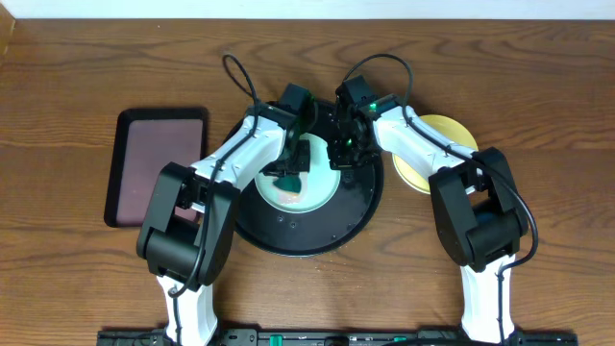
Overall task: Clean dirty plates on tray and stack at the side
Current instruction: 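Scrub the held pale green plate with the sponge in the left gripper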
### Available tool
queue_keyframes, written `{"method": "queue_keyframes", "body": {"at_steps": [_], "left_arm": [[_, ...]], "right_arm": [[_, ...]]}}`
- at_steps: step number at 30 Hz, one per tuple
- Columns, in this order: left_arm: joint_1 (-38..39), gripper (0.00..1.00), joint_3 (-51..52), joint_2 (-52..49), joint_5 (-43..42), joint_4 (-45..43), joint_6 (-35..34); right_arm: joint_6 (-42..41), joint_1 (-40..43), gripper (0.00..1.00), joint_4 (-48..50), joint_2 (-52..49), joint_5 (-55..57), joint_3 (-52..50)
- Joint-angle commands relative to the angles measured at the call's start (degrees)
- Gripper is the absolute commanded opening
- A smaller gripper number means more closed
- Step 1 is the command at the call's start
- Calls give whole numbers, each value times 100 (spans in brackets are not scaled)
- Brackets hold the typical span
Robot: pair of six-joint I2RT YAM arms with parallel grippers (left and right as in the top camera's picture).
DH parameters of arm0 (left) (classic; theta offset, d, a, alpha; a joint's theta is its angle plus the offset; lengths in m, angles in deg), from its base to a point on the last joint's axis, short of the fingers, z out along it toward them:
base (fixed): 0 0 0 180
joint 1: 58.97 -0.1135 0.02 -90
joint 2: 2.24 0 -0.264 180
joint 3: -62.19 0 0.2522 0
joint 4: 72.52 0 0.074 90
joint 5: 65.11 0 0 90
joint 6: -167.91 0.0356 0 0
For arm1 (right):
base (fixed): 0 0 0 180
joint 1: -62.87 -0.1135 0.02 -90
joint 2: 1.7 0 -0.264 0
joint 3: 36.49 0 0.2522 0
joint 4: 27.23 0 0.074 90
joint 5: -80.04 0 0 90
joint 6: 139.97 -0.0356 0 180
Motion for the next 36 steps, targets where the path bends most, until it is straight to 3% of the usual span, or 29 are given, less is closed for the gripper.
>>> {"method": "queue_keyframes", "body": {"at_steps": [1,5,9,14,18,21,27,30,36], "left_arm": [[118,7,114,-175,-1471,-94,1322],[66,7,114,-175,-1281,-704,1021],[-15,7,114,-175,120,-1003,-177],[-140,7,114,-175,2264,-562,-2109],[-186,7,114,-175,2461,55,-2785],[-153,8,114,-175,1982,621,-2511],[-151,7,114,-175,-728,678,-28],[-146,7,114,-175,-1694,562,800],[-131,7,114,-175,-1773,48,896]], "right_arm": [[-50,-46,1,-9,-101,317,-151],[-11,-46,1,-11,-101,315,-151],[-9,-46,1,-9,-101,315,-151],[-9,-46,1,-11,-101,317,-151],[-7,-46,1,-11,-101,317,-151],[-7,-46,1,-11,-101,317,-151],[-9,-46,1,-7,-101,317,-151],[-11,-46,1,-9,-101,317,-151],[-11,-46,1,-9,-101,317,-151]]}}
